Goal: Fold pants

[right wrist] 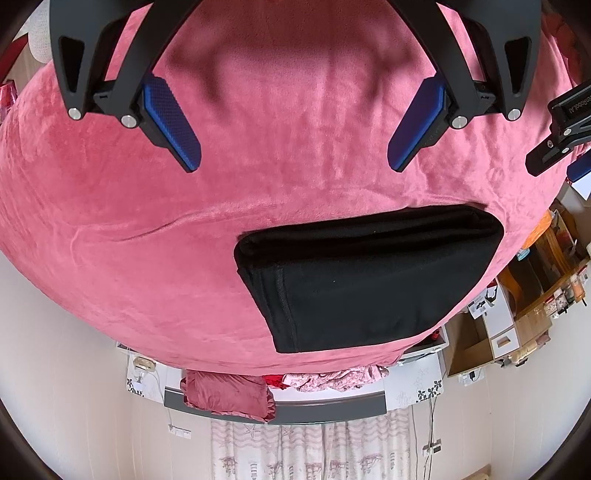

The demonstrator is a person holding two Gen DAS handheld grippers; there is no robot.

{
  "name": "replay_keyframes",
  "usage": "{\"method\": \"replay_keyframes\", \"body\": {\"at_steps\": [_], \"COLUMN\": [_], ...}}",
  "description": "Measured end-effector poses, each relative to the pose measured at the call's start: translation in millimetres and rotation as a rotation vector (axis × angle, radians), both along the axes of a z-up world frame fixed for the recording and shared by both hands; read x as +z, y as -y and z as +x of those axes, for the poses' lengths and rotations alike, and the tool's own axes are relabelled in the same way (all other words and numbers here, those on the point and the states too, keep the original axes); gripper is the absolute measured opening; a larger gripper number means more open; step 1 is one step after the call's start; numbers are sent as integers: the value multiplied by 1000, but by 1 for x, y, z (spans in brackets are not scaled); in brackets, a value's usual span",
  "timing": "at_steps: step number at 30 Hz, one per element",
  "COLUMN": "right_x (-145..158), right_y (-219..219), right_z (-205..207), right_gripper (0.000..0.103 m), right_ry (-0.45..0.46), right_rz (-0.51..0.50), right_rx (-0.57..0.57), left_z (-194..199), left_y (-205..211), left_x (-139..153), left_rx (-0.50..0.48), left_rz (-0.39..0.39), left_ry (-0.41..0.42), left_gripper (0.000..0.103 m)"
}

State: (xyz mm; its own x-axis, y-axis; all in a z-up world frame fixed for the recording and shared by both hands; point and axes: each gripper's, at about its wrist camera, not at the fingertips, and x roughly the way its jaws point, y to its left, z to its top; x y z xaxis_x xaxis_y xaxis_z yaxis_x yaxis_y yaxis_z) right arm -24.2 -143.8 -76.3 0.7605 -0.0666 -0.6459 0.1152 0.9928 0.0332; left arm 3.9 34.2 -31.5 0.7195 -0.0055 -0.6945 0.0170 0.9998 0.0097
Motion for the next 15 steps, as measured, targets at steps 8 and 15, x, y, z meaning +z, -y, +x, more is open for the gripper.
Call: {"method": "replay_keyframes", "body": {"at_steps": [8,15], "right_x": [-3,-4], "right_y": [0,-1], "right_z": [0,0], "right_gripper": [101,101], "right_ry": [-4,-8], "right_rz": [4,6], "right_rx": [0,2], "left_z": [0,0], "left_y": [-3,-5], "left_x": [-2,-3], "left_rx": [0,-5], "left_rz": [-2,2], "left_ry": [-10,-11], "left_gripper": [100,100]}}
